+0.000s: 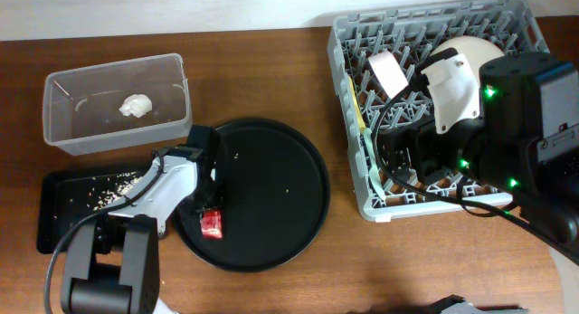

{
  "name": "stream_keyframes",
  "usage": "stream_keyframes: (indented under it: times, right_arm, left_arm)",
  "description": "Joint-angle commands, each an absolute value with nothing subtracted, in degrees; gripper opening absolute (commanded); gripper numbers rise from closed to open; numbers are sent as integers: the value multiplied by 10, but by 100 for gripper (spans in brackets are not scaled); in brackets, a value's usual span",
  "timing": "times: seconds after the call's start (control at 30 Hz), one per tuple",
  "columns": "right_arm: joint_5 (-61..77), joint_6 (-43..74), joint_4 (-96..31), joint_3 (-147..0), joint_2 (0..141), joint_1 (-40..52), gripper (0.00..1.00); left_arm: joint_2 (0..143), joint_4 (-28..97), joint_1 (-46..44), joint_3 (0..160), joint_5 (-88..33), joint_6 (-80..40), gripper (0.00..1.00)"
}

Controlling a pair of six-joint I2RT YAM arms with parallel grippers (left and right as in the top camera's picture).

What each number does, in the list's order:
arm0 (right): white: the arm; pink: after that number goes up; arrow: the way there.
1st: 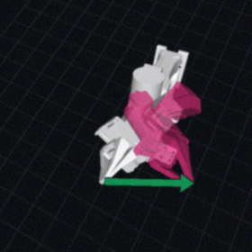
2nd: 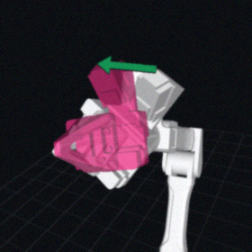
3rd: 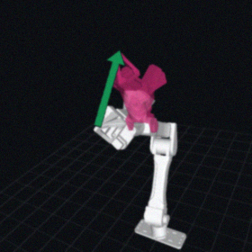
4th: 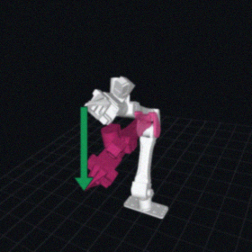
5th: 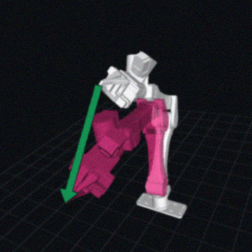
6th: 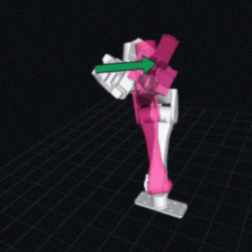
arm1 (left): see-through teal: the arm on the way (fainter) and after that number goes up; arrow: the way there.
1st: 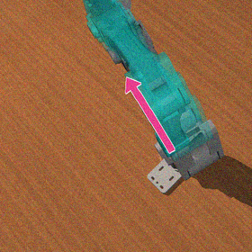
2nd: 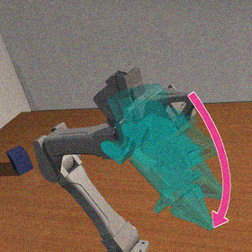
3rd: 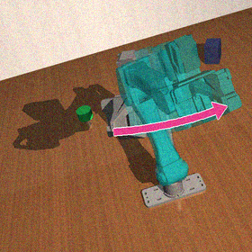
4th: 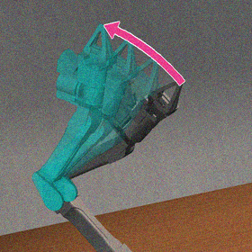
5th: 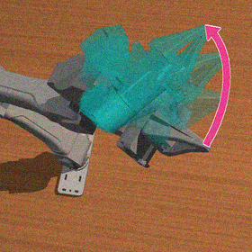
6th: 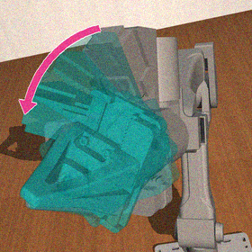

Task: Sort waste into correct bins and load items into the dishwasher rack
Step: 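Carry the red packet into the clear bin and release it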

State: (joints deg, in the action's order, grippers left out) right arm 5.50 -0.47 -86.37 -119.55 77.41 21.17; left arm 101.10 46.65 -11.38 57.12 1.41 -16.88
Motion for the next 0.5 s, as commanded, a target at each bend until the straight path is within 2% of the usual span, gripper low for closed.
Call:
stream_keyframes:
  times: [0.0,0.03,0.33,0.47]
  right_arm:
    - [58,-9,-861,-1202,769,214,98]
    - [58,-9,-861,-1202,770,214,98]
    - [58,-9,-861,-1202,770,214,98]
    - [58,-9,-861,-1202,770,214,98]
  left_arm:
    - [1035,490,-111,578,32,-164,5]
    - [1035,502,-111,587,32,-164,1]
    - [1034,719,-111,856,38,-164,1]
    - [1034,737,-104,1000,131,-173,1]
